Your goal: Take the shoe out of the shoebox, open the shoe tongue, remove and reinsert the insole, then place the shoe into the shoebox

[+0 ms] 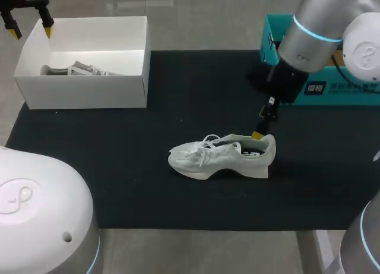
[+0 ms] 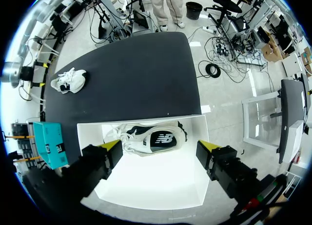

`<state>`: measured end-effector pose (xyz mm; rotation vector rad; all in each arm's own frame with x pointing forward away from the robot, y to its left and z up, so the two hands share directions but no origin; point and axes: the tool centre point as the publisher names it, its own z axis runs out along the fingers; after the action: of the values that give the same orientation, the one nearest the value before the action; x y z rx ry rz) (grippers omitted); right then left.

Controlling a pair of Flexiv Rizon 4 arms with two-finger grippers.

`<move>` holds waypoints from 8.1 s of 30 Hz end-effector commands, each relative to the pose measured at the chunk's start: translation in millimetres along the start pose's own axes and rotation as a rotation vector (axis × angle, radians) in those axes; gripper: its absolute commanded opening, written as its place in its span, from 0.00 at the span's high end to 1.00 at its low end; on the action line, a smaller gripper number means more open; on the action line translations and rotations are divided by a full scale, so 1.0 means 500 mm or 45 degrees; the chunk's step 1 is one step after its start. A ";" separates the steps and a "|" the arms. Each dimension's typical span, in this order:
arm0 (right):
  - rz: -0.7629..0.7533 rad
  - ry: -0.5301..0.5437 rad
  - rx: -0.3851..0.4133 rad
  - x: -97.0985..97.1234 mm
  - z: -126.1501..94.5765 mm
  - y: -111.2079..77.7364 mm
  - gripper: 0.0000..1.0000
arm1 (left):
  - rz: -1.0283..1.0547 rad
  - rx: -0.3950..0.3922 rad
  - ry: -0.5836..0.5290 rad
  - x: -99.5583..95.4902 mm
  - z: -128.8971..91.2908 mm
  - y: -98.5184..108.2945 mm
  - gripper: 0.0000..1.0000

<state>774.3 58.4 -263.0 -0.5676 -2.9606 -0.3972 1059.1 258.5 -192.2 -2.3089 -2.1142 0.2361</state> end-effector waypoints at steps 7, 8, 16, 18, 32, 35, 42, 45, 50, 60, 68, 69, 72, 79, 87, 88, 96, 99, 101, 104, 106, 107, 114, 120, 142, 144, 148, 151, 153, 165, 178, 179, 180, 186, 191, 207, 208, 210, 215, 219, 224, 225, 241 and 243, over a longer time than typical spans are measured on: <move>-0.321 -0.162 -0.318 0.002 -0.001 -0.061 0.00 | 0.002 0.006 0.001 0.002 -0.002 0.003 0.00; -0.321 -0.162 -0.318 0.002 -0.001 -0.061 0.00 | 0.002 0.006 0.001 0.002 -0.002 0.003 0.00; -0.321 -0.162 -0.318 0.002 -0.001 -0.061 0.00 | 0.002 0.006 0.001 0.002 -0.002 0.003 0.00; -0.321 -0.162 -0.318 0.002 -0.001 -0.061 0.00 | 0.002 0.006 0.001 0.002 -0.002 0.003 0.00; -0.378 -0.234 -0.573 -0.070 0.068 -0.156 0.00 | 0.002 0.006 0.001 0.002 -0.002 0.003 0.00; -0.392 -0.213 -0.581 -0.078 0.096 -0.160 0.00 | 0.002 0.006 0.001 0.002 -0.002 0.003 0.00; -0.359 -0.185 -0.596 -0.110 0.163 -0.154 0.00 | 0.002 0.006 0.001 0.002 -0.002 0.003 0.00; -0.329 -0.190 -0.621 -0.121 0.182 -0.147 0.00 | 0.002 0.006 0.001 0.002 -0.002 0.003 0.00; -0.323 -0.143 -0.649 -0.132 0.217 -0.134 0.00 | 0.002 0.006 0.001 0.002 -0.002 0.003 0.00; -0.332 -0.056 -0.656 -0.127 0.272 -0.114 0.00 | 0.002 0.006 0.001 0.002 -0.002 0.003 0.00; -0.343 -0.002 -0.663 -0.125 0.302 -0.093 0.00 | 0.002 0.006 0.001 0.002 -0.002 0.003 0.00; -0.344 -0.002 -0.663 -0.125 0.305 -0.091 0.00 | 0.002 0.006 0.001 0.002 -0.002 0.003 0.00; -0.343 0.012 -0.669 -0.125 0.312 -0.085 0.00 | 0.002 0.006 0.001 0.002 -0.002 0.003 0.00; -0.348 0.051 -0.674 -0.124 0.332 -0.071 0.00 | 0.002 0.006 0.001 0.002 -0.002 0.003 0.00; -0.333 0.092 -0.662 -0.120 0.348 -0.072 1.00 | 0.002 0.006 0.001 0.002 -0.002 0.003 0.00; -0.333 0.092 -0.662 -0.120 0.348 -0.072 1.00 | 0.002 0.006 0.001 0.002 -0.002 0.003 0.00; -0.333 0.092 -0.662 -0.120 0.348 -0.072 1.00 | 0.002 0.006 0.001 0.002 -0.002 0.003 0.00; -0.333 0.092 -0.662 -0.120 0.348 -0.072 1.00 | 0.002 0.006 0.001 0.002 -0.002 0.003 0.00; -0.333 0.092 -0.662 -0.120 0.348 -0.072 1.00 | 0.002 0.006 0.001 0.002 -0.002 0.003 0.00; -0.333 0.092 -0.662 -0.120 0.348 -0.072 1.00 | 0.002 0.006 0.001 0.002 -0.002 0.003 0.00; -0.333 0.092 -0.662 -0.120 0.348 -0.072 1.00 | 0.002 0.006 0.001 0.002 -0.002 0.003 0.00; -0.333 0.092 -0.662 -0.120 0.348 -0.072 1.00 | 0.002 0.006 0.001 0.002 -0.002 0.003 0.00; -0.333 0.092 -0.662 -0.120 0.348 -0.072 1.00 | 0.002 0.006 0.001 0.002 -0.002 0.003 0.00; -0.333 0.092 -0.662 -0.120 0.348 -0.072 1.00 | 0.002 0.006 0.001 0.002 -0.002 0.003 0.00; -0.333 0.092 -0.662 -0.120 0.348 -0.072 1.00 | -0.681 0.009 -0.171 -0.071 -0.027 -0.034 0.00; -0.333 0.092 -0.662 -0.120 0.348 -0.072 1.00 | -0.802 -0.038 -0.141 -0.094 -0.034 -0.043 0.00; -0.333 0.092 -0.662 -0.120 0.348 -0.072 1.00 | -1.057 -0.127 -0.075 -0.137 -0.032 -0.051 0.00; -0.333 0.092 -0.662 -0.120 0.348 -0.072 1.00 | -1.236 -0.182 -0.006 -0.166 -0.026 -0.053 0.00; -0.333 0.092 -0.662 -0.120 0.348 -0.072 1.00 | -1.317 -0.245 -0.003 -0.187 -0.027 -0.055 0.00; -0.333 0.092 -0.662 -0.120 0.348 -0.072 1.00 | -1.459 -0.444 -0.032 -0.337 -0.050 -0.057 0.00; -0.333 0.092 -0.662 -0.120 0.348 -0.072 1.00 | -1.431 -0.434 -0.033 -0.350 -0.052 -0.057 0.00; -0.333 0.092 -0.662 -0.120 0.348 -0.072 1.00 | -1.431 -0.434 -0.033 -0.350 -0.052 -0.057 0.00; -0.333 0.092 -0.662 -0.120 0.348 -0.072 1.00 | -1.431 -0.434 -0.033 -0.350 -0.052 -0.057 0.00; -0.333 0.092 -0.662 -0.120 0.348 -0.072 1.00 | -1.664 -0.359 -0.018 -0.363 -0.050 -0.061 0.00; -0.333 0.092 -0.662 -0.120 0.348 -0.072 1.00 | -2.173 -0.198 -0.011 -0.407 -0.044 -0.097 0.00; -0.333 0.092 -0.662 -0.120 0.348 -0.072 1.00 | -3.282 -0.150 0.043 -0.548 -0.003 -0.177 0.00; -0.333 0.092 -0.662 -0.120 0.348 -0.072 1.00 | -3.307 -0.088 0.043 -0.555 0.001 -0.182 0.00; -0.333 0.092 -0.662 -0.120 0.348 -0.072 1.00 | -3.326 -0.085 0.037 -0.574 0.007 -0.195 0.00; -0.333 0.092 -0.662 -0.120 0.348 -0.072 1.00 | -3.240 -0.030 0.105 -0.612 0.022 -0.216 0.00; -0.333 0.092 -0.662 -0.120 0.348 -0.072 1.00 | -3.240 -0.030 0.105 -0.612 0.022 -0.216 0.00; -0.333 0.092 -0.662 -0.120 0.348 -0.072 1.00 | -3.240 -0.030 0.105 -0.612 0.022 -0.216 0.00; -0.333 0.092 -0.662 -0.120 0.348 -0.072 1.00 | -3.240 -0.030 0.105 -0.612 0.022 -0.216 0.00; -0.333 0.092 -0.662 -0.120 0.348 -0.072 1.00 | -3.461 -0.173 -0.253 -0.680 0.014 -0.276 0.00; -0.333 0.092 -0.662 -0.120 0.348 -0.072 1.00 | -3.537 -0.245 -0.334 -0.701 0.023 -0.290 0.00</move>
<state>804.9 48.3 -438.1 -0.1881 -2.8532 -1.2064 914.1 -67.1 -147.5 1.5044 -2.6505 0.0200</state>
